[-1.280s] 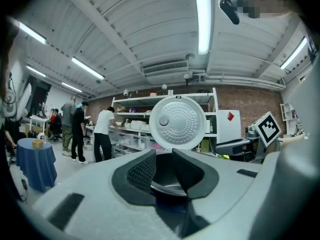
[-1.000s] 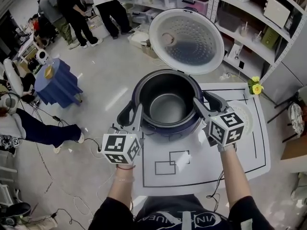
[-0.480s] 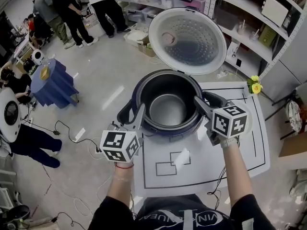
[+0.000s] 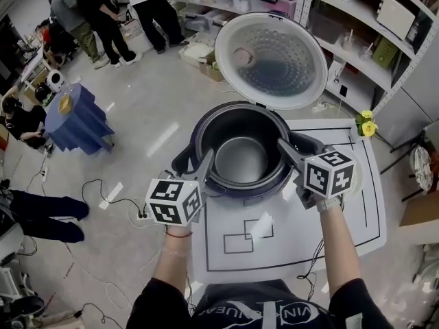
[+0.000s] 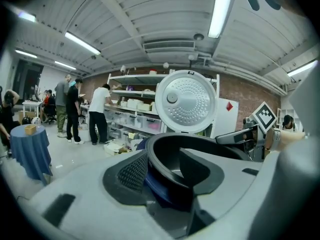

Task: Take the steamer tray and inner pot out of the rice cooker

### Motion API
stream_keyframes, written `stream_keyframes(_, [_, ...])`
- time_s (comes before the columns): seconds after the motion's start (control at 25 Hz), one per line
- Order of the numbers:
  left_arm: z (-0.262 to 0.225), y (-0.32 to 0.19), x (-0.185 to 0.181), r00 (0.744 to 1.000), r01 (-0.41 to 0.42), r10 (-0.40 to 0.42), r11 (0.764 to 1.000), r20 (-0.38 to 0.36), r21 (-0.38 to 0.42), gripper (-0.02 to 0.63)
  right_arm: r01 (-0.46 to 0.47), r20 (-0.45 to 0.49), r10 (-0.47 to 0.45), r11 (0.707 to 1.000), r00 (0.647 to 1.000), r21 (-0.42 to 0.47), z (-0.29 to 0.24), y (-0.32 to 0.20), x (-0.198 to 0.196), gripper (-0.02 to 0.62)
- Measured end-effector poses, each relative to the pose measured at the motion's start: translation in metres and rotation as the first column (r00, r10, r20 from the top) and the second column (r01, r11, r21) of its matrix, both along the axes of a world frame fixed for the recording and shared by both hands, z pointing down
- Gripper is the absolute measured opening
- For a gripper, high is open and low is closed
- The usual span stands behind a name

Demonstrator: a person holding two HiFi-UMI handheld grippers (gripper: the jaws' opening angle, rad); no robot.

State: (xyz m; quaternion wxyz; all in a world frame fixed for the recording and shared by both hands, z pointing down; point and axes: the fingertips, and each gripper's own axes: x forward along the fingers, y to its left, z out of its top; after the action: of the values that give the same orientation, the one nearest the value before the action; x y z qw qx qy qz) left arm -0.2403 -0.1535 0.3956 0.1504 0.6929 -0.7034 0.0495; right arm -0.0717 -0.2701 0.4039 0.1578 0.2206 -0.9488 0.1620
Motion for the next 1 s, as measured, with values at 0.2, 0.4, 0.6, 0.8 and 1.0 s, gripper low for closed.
stream_keyframes(0.2, [0.003, -0.001, -0.003, 1.0, 0.019, -0.019, 1.0, -0.003, 0.001, 0.175, -0.008, 0.017, 0.007, 1.0, 1.0, 0.01, 0.003, 0.0, -0.001, 0.138])
stream_keyframes(0.4, [0.001, -0.002, -0.008, 0.998, 0.059, -0.058, 0.998, -0.028, 0.014, 0.154, -0.027, 0.097, 0.026, 1.0, 0.995, 0.002, -0.002, 0.0, -0.001, 0.129])
stream_keyframes(0.6, [-0.004, 0.003, -0.013, 0.991, 0.115, -0.11, 0.991, -0.082, 0.067, 0.095, -0.043, 0.15, 0.039, 0.999, 0.988, 0.024, -0.007, 0.005, 0.004, 0.121])
stream_keyframes(0.8, [-0.013, 0.007, -0.014, 0.987, 0.137, -0.126, 0.985, -0.103, 0.103, 0.084, -0.063, 0.185, 0.055, 0.997, 0.981, 0.039, -0.015, 0.006, 0.004, 0.113])
stream_keyframes(1.0, [-0.038, 0.012, -0.015, 0.988, 0.13, -0.115, 0.978, -0.1, 0.162, 0.084, -0.073, 0.254, 0.055, 0.995, 0.966, 0.062, -0.041, 0.01, 0.004, 0.112])
